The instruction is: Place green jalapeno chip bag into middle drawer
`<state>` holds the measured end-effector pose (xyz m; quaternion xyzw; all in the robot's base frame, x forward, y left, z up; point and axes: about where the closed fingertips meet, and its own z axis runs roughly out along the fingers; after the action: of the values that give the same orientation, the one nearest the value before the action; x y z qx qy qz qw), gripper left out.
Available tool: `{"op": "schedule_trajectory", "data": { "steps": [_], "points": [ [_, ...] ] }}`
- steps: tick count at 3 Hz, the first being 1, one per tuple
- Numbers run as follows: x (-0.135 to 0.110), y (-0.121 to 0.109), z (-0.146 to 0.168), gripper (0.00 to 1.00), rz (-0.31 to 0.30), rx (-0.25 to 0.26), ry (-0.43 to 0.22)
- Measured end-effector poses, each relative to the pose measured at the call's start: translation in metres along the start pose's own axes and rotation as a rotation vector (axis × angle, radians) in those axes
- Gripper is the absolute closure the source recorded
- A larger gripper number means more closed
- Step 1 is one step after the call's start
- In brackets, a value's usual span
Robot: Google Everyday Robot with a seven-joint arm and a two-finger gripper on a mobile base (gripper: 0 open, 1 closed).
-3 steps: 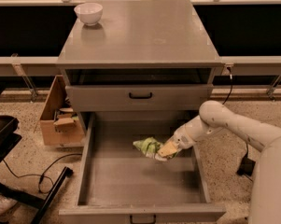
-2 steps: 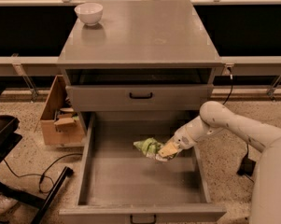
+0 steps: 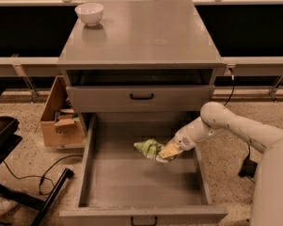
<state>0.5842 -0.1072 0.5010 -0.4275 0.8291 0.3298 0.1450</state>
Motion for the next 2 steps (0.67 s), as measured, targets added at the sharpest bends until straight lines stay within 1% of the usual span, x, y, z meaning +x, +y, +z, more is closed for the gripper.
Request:
{"op": "schedule_trajectory", "data": {
  "steps": [1,2],
  "points": [
    [0.0,0.0,0.0,0.11,0.0,0.0,0.0],
    [0.0,0.0001,0.0,0.0,0.0,0.0,0.0]
  ]
}}
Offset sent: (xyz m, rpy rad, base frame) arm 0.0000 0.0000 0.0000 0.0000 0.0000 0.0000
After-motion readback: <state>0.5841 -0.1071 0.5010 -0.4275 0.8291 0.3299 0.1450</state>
